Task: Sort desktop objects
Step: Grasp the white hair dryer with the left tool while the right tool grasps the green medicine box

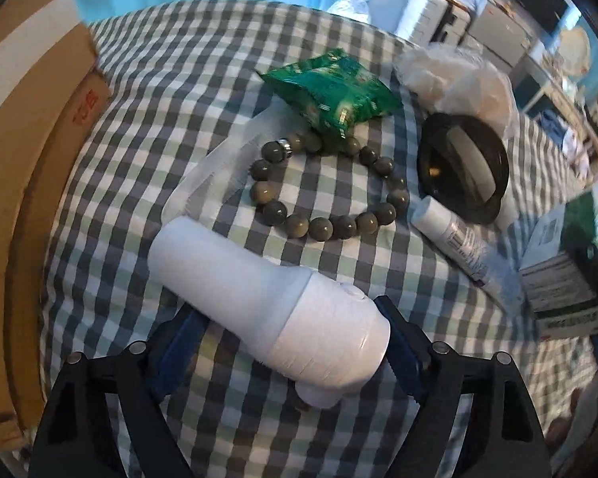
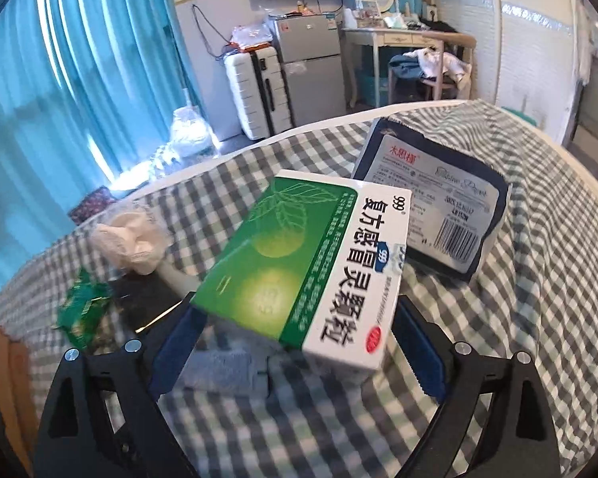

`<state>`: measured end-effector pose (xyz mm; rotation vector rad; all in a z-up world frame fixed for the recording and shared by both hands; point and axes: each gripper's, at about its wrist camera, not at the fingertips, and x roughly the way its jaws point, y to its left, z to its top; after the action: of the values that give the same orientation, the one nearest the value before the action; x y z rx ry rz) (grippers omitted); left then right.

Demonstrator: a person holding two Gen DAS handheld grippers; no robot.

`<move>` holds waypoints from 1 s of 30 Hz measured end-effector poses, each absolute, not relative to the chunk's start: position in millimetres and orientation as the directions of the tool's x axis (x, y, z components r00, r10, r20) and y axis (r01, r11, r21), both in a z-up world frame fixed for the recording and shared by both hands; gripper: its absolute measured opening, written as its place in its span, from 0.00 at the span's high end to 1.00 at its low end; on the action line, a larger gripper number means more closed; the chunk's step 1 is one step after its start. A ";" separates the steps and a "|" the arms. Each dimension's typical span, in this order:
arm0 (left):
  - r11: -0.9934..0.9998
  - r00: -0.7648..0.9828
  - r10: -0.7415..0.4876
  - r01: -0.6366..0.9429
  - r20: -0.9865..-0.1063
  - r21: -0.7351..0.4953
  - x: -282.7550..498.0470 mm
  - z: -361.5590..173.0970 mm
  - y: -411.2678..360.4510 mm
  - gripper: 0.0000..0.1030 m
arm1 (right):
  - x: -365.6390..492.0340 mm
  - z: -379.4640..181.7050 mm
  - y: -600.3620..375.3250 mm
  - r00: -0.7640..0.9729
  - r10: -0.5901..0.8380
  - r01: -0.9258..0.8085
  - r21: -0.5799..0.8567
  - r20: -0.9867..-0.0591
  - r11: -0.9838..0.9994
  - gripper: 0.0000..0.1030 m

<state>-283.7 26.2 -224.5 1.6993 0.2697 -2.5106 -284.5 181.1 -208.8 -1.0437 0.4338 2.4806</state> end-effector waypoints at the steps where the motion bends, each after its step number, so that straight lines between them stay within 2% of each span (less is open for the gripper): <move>1: -0.984 -0.382 0.015 0.160 -0.924 -0.082 -282.9 -223.7 26.9 0.17 | -286.1 -211.5 182.7 -0.623 0.256 -0.486 0.109 -0.739 -0.867 0.10; 2: -0.985 -0.385 0.022 0.148 -0.923 -0.086 -281.9 -221.9 27.2 0.17 | -286.1 -213.7 185.0 -0.620 0.252 -0.482 0.107 -0.743 -0.870 0.10; 5: -0.986 -0.374 0.070 0.115 -0.925 -0.121 -278.6 -219.5 18.8 0.17 | -272.2 -213.4 195.9 -0.626 0.250 -0.473 0.105 -0.739 -0.875 0.19; 12: -0.965 -0.359 0.147 0.150 -0.922 -0.213 -261.6 -210.4 -6.8 0.17 | -232.3 -201.1 215.1 -0.608 0.218 -0.444 0.100 -0.763 -0.890 0.20; 16: -0.951 -0.354 0.197 0.159 -0.914 -0.266 -238.9 -205.0 -17.0 0.31 | -213.5 -190.4 209.1 -0.616 0.181 -0.389 0.095 -0.767 -0.916 0.20; 19: -0.937 -0.358 0.225 0.176 -0.906 -0.302 -216.7 -199.7 -28.1 0.31 | -197.9 -189.8 198.9 -0.608 0.151 -0.353 0.095 -0.780 -0.931 0.20; 21: -0.919 -0.371 0.246 0.203 -0.895 -0.337 -205.2 -191.7 -29.3 0.29 | -191.2 -192.7 192.2 -0.598 0.119 -0.330 0.108 -0.793 -0.938 0.20; 22: -0.907 -0.374 0.256 0.227 -0.891 -0.356 -208.9 -190.6 -33.3 0.23 | -189.1 -193.2 190.2 -0.597 0.112 -0.326 0.113 -0.795 -0.939 0.20; 25: -0.871 -0.388 0.277 0.285 -0.879 -0.400 -220.3 -188.2 -41.9 0.18 | -186.6 -190.3 187.1 -0.607 0.106 -0.314 0.116 -0.787 -0.942 0.20; 28: -0.862 -0.405 0.252 0.319 -0.879 -0.394 -243.1 -190.1 -33.5 0.11 | -187.7 -187.3 187.8 -0.622 0.123 -0.312 0.100 -0.773 -0.945 0.20; 30: -0.862 -0.406 0.226 0.340 -0.885 -0.376 -254.9 -198.3 -29.1 0.11 | -192.3 -187.2 185.6 -0.628 0.160 -0.311 0.057 -0.762 -0.949 0.20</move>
<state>-254.9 -29.1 -198.3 1.6706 0.7989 -2.4491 -192.3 185.6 -187.2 -1.1933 0.2670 2.6053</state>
